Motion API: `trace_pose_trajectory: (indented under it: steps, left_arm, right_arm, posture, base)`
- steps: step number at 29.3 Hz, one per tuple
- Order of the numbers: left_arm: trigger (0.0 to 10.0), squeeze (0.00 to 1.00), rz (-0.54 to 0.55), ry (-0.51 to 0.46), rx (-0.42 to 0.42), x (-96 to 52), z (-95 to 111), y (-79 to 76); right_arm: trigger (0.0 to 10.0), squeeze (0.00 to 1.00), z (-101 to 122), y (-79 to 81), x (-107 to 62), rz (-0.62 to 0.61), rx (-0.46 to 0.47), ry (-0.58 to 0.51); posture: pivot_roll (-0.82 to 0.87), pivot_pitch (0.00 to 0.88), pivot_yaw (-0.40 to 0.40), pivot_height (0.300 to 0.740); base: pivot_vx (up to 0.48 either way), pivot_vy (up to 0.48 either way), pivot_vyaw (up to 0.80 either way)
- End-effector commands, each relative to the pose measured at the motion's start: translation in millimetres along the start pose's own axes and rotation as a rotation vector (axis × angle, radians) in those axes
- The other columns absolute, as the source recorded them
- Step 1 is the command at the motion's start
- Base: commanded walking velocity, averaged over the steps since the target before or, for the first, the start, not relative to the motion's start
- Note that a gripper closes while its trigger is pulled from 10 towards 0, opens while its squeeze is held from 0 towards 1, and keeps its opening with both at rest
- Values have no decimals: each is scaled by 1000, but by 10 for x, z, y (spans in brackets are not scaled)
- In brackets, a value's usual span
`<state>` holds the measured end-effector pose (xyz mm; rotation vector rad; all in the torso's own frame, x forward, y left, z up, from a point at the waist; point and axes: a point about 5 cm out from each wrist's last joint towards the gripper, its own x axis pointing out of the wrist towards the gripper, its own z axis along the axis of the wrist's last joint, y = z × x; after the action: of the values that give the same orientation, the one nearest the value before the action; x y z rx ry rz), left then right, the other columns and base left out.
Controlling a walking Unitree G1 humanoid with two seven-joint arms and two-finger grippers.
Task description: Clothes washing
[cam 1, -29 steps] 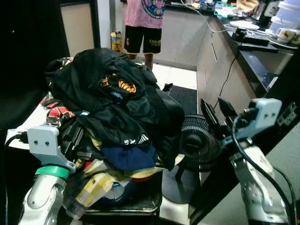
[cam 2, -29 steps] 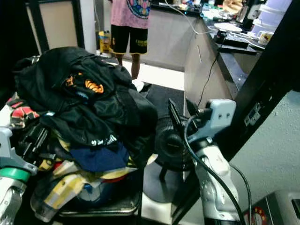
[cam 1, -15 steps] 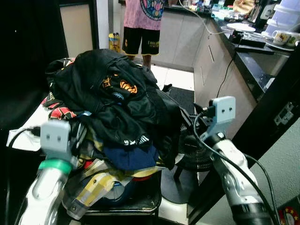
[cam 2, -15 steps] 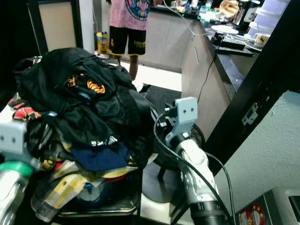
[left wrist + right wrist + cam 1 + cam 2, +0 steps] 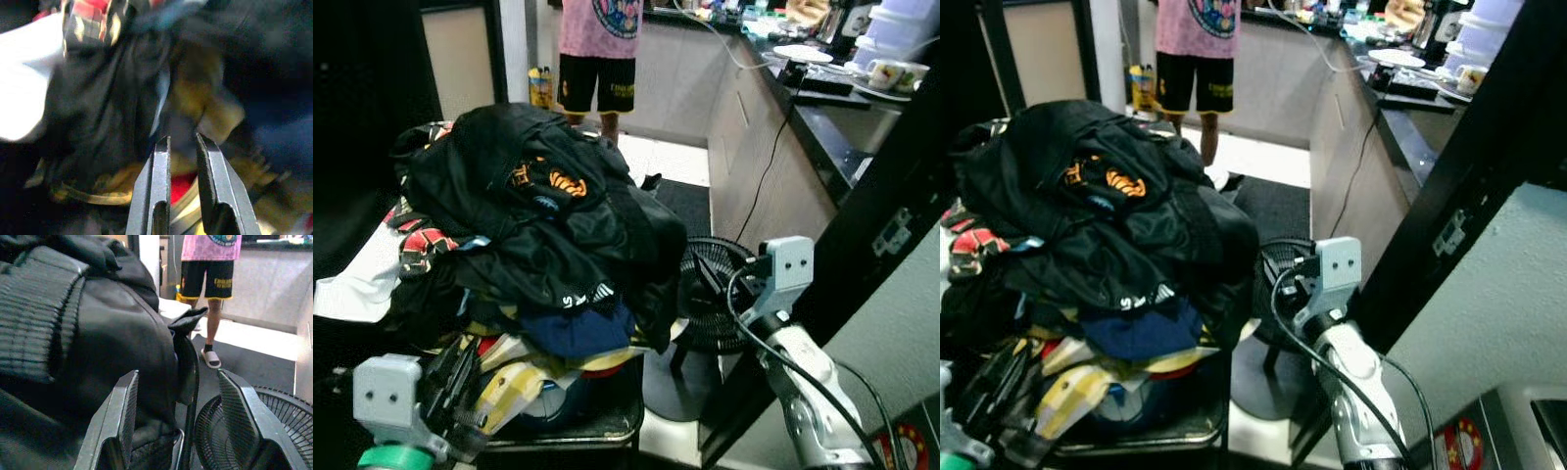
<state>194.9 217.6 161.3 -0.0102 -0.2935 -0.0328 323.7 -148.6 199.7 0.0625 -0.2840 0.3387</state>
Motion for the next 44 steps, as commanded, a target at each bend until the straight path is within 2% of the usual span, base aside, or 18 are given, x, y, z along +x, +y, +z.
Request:
trace_pose_trajectory:
  steps: [1, 5, 7, 12, 16, 18, 19, 21, 24, 26, 31, 34, 36, 37, 38, 40, 41, 44]
  left_arm:
    - [10000, 0, -56, -52, -23, -94, 243, -125]
    - [10000, 0, -77, -85, -29, -103, 371, -206]
    - [10000, 0, -62, -170, -17, 16, 551, -278]
    - [10000, 0, -28, -225, -24, 176, 628, -299]
    - [10000, 0, 122, -242, 2, 720, 587, -252]
    - [10000, 0, 124, -257, 20, 989, 678, -229]
    - [10000, 0, 124, -257, 20, 989, 678, -229]
    - [10000, 0, 116, -258, 41, 1118, 726, -178]
    - [10000, 0, 141, -250, 72, 1325, 872, 106]
    - [10000, 0, 153, -247, 74, 1359, 903, 194]
    - [10000, 0, 154, -243, 64, 1383, 896, 218]
    - [10000, 0, 131, -247, 32, 1432, 900, 164]
    - [10000, 0, 45, -243, 32, 1452, 902, -8]
    - [10000, 0, 45, -243, 32, 1452, 902, -8]
    - [10000, 0, -3, -225, 49, 1438, 862, -118]
    - [10000, 0, -7, -219, 51, 1431, 843, -135]
    - [10000, 0, -3, -207, 34, 1424, 806, -151]
    - [10000, 0, -12, -199, 26, 1423, 784, -182]
  right_arm:
    - [10000, 0, 13, -26, -44, -9, 8, -1]
    - [10000, 0, 24, -26, -43, -12, 12, -5]
    - [10000, 0, 29, -9, -30, -9, 24, -8]
    - [10000, 0, 25, 17, -19, -2, 34, -9]
    - [10000, 0, -6, 65, 41, 4, 54, -5]
    - [10000, 0, 2, 95, 94, 4, 64, -6]
    - [10000, 0, 2, 95, 94, 4, 64, -6]
    - [10000, 0, 18, 105, 144, 4, 66, -9]
    - [10000, 0, 150, 86, 357, -4, 68, -42]
    - [10000, 0, 217, 94, 462, 4, 75, -54]
    - [10000, 0, 258, 129, 574, 34, 74, -57]
    - [10000, 0, 285, 165, 699, 74, 53, -54]
    - [10000, 0, 353, 220, 777, 127, 103, -71]
    - [10000, 0, 353, 220, 777, 127, 103, -71]
    - [10000, 1000, 439, 333, 821, 221, 194, -101]
    - [10000, 1000, 466, 379, 832, 255, 223, -110]
    - [10000, 1000, 503, 514, 863, 316, 259, -129]
    - [10000, 1000, 503, 654, 879, 365, 283, -130]
  posture:
    - [17, 35, -48, 740]
    - [20, 35, -51, 740]
    - [30, 34, -58, 740]
    - [45, 33, -69, 740]
    - [51, 31, -84, 740]
    - [50, 30, -84, 740]
    - [50, 30, -84, 740]
    - [46, 29, -74, 740]
    - [29, 27, -58, 740]
    - [21, 28, -51, 740]
    - [16, 28, -49, 740]
    - [21, 25, -55, 740]
    - [34, 25, -71, 740]
    - [34, 25, -71, 740]
    - [35, 25, -72, 740]
    - [35, 25, -72, 740]
    - [34, 28, -74, 740]
    - [34, 28, -74, 740]
  base:
    - [0, 0, 0]
    - [0, 0, 0]
    - [0, 0, 0]
    - [0, 0, 0]
    - [0, 0, 0]
    - [0, 0, 0]
    - [0, 0, 0]
    - [0, 0, 0]
    - [0, 0, 0]
    - [0, 0, 0]
    - [0, 0, 0]
    - [0, 0, 0]
    - [0, 0, 0]
    - [0, 0, 0]
    - [0, 0, 0]
    - [0, 0, 0]
    - [0, 0, 0]
    - [0, 0, 0]
